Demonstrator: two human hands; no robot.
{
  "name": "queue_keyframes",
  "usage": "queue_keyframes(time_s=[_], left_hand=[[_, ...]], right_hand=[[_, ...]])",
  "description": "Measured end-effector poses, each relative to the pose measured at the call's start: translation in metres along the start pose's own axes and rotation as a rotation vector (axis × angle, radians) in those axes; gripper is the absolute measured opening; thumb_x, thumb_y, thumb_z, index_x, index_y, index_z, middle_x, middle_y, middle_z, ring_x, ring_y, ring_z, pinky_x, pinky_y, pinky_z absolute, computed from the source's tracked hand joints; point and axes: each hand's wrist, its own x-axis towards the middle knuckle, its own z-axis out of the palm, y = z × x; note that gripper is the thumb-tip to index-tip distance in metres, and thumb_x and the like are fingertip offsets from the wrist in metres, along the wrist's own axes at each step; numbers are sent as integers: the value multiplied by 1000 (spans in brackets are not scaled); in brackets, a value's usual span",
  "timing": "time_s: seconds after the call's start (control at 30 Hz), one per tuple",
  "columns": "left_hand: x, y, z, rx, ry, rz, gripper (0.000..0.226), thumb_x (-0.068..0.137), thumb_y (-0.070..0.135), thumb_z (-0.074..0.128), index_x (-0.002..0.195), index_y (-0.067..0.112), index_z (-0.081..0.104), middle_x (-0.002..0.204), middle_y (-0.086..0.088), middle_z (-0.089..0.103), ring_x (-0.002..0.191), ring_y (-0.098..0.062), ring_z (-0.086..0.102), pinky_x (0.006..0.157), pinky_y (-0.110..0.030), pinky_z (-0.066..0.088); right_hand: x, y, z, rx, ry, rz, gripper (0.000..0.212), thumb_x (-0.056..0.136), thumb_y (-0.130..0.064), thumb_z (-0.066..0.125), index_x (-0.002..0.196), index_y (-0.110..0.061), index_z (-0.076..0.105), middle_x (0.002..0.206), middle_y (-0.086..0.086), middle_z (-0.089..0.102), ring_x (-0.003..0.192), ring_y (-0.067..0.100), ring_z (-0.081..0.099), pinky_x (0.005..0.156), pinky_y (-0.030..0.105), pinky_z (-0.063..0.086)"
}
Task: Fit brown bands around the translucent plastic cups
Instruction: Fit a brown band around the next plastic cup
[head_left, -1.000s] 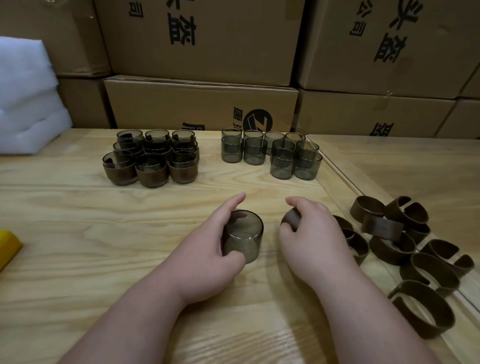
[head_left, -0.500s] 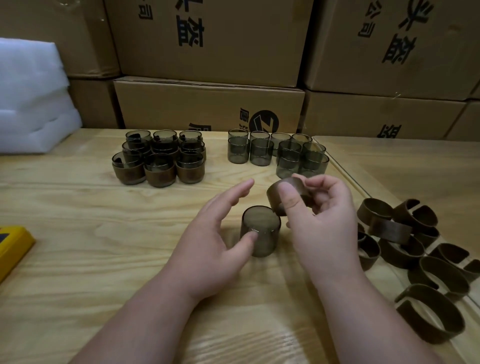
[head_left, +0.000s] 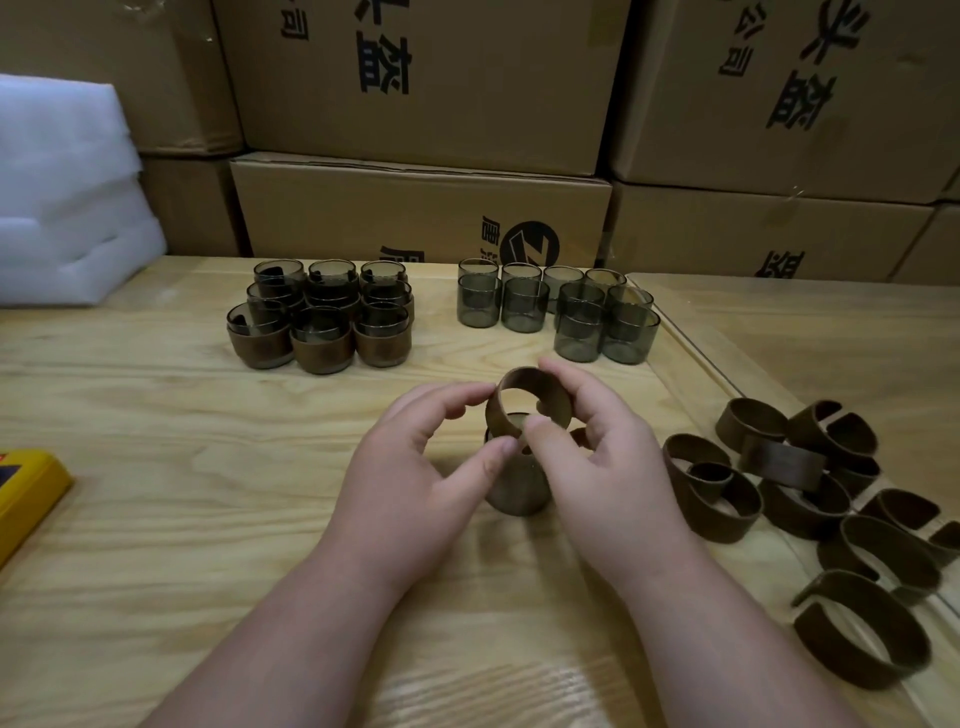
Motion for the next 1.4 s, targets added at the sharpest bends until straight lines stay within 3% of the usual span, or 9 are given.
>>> queue_keyframes(time_s=[0.17, 0.3, 0.43, 0.57, 0.7, 0.87, 1.03, 1.13, 1.4], left_hand=[[1, -3, 2, 19, -32, -82, 33, 79, 43, 79, 110, 47, 69, 116, 24, 65, 112, 3, 58, 89, -11, 43], [2, -4, 1, -3, -78, -172, 40, 82, 51, 75, 121, 42, 71, 121, 25, 64, 111, 8, 57, 94, -23, 49], [2, 0, 0, -106, -39, -184, 33, 84, 41, 79, 115, 51, 70, 109, 30, 70, 101, 8, 64, 87, -28, 53], [3, 5, -2, -147, 2, -168, 30, 82, 42, 79, 108, 56, 70, 109, 30, 72, 103, 3, 67, 94, -39, 56], [4, 7, -3, -203, 29, -170, 34, 76, 53, 83, 109, 53, 73, 108, 25, 75, 103, -2, 69, 97, -45, 56], [3, 8, -4, -203, 70, -152, 43, 65, 54, 80, 107, 55, 72, 103, 27, 75, 105, 0, 69, 96, -31, 52], [2, 7, -4, -118, 72, -124, 46, 69, 44, 91, 112, 42, 76, 99, 25, 76, 102, 1, 68, 85, -6, 45], [2, 9, -4, -74, 88, -117, 48, 65, 41, 85, 112, 37, 78, 97, 20, 77, 99, 3, 68, 83, -2, 42], [0, 16, -6, -34, 44, -140, 34, 62, 37, 75, 92, 53, 69, 91, 34, 71, 94, 11, 66, 79, 3, 39]], right_hand=[[2, 2, -1, 17, -57, 47, 37, 92, -25, 68, 116, -47, 51, 116, -27, 69, 110, -2, 65, 94, 31, 56], [5, 3, -3, -25, -32, 38, 30, 91, -33, 73, 113, -47, 59, 110, -26, 70, 107, -8, 64, 91, 23, 56], [5, 3, -1, -55, 7, 23, 37, 86, -37, 80, 116, -48, 59, 111, -22, 70, 108, -6, 64, 92, 22, 56], [5, 0, -1, -57, 81, -50, 39, 80, -31, 88, 108, -42, 62, 110, -17, 72, 110, 3, 67, 99, 34, 56], [5, -2, -2, -37, 86, -113, 41, 79, -25, 88, 112, -38, 67, 107, -21, 74, 109, -4, 66, 99, 24, 54], [3, -3, -2, -45, 62, -124, 38, 81, -27, 86, 108, -46, 66, 108, -32, 71, 111, -10, 63, 93, 9, 48], [3, -2, -6, -65, 51, -101, 35, 80, -28, 85, 109, -42, 71, 107, -28, 72, 110, -13, 62, 89, 5, 47], [3, -1, -6, -87, 28, -87, 35, 77, -30, 84, 111, -36, 74, 106, -25, 74, 109, -13, 63, 87, 2, 45], [-1, 2, -11, -133, 48, -43, 52, 67, -36, 72, 117, -24, 76, 106, -19, 75, 105, -9, 67, 94, 21, 55]])
